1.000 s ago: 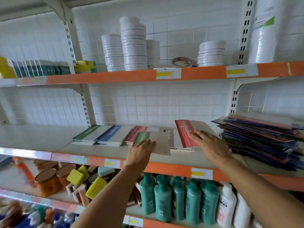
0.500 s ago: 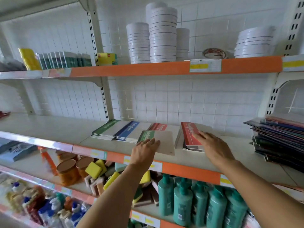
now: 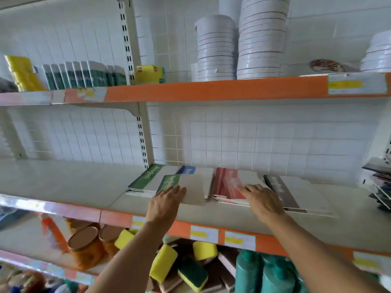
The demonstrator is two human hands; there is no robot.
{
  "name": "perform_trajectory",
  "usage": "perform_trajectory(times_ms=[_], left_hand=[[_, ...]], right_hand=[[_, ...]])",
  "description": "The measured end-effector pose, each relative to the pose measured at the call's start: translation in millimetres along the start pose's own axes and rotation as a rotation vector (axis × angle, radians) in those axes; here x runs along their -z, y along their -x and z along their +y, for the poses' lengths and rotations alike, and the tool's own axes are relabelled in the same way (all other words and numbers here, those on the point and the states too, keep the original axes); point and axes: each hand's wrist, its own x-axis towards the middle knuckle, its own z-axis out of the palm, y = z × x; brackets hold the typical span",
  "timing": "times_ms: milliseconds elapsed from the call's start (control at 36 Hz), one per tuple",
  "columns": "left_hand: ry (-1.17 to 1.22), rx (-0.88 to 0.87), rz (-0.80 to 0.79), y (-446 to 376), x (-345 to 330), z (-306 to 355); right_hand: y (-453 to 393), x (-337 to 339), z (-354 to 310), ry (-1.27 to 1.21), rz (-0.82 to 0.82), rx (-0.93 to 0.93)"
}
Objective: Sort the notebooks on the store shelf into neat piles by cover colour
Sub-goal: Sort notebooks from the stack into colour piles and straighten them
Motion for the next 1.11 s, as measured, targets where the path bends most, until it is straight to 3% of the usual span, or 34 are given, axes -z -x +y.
perform_trajectory(times_ms=[167, 333, 528, 722, 944, 1111], left_hand=[[-0.082, -0.112, 0.069, -4.8, -8.6, -54.0], [-0.072, -0.098, 0.007, -2.5, -21.7, -86.7], [-0.058, -0.066, 0.011, -1.9, -31.2, -107.3], [-0.022, -0.082, 0.011, -11.4, -56.6, -131.9], [0.04, -0.162, -0.048, -23.7, -82.6, -165.4], [0.046, -0.104, -0.324, -33.9, -79.6, -178.6]], right_hand=[[-13.6, -16.0, -26.1, 0.013, -0.037, -0.076], [-23.2, -28.9, -32.3, -0.084, -0.146, -0.057], [-38.3, -37.8, -32.8, -0.122, -0.158, -0.069], [-53.1, -36.9, -34.0, 0.027, -0.158, -0.113], [-69.1, -39.0, -42.1, 0.014, -0.211, -0.188], [-75.9, -40.9, -50.0, 0.017, -0.213, -0.267]])
